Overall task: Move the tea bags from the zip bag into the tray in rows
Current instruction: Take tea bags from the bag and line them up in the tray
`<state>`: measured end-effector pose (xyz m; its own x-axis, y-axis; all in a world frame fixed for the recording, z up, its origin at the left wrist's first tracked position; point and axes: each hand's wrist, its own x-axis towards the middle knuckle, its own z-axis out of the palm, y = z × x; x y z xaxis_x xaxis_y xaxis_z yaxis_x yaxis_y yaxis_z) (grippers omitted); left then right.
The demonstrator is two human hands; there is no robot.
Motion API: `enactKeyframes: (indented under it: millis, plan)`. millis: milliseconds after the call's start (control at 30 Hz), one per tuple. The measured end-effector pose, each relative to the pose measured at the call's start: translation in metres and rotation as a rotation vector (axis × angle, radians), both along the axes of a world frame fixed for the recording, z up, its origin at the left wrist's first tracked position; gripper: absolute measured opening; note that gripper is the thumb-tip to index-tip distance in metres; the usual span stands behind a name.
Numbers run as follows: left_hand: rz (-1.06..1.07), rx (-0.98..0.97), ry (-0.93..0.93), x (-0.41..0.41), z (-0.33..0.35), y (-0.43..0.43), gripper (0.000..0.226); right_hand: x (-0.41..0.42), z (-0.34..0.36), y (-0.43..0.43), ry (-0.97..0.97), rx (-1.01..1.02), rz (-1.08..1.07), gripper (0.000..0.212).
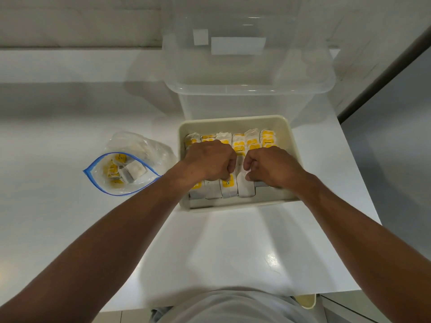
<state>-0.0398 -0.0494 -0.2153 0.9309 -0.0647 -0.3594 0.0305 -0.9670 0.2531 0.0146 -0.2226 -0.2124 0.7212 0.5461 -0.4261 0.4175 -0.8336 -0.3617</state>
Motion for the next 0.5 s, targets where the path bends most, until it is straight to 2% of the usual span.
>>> enactKeyframes:
  millis: [333, 500]
  plan:
    - [-0.004, 0.001, -0.065, -0.001, 0.006, 0.004, 0.016, -0.002, 0.008, 0.0, -0.003, 0.046, -0.041, 0.019]
    - [0.001, -0.02, -0.132, -0.013, 0.016, 0.005, 0.012, -0.005, 0.017, 0.005, -0.038, 0.113, -0.043, 0.01]
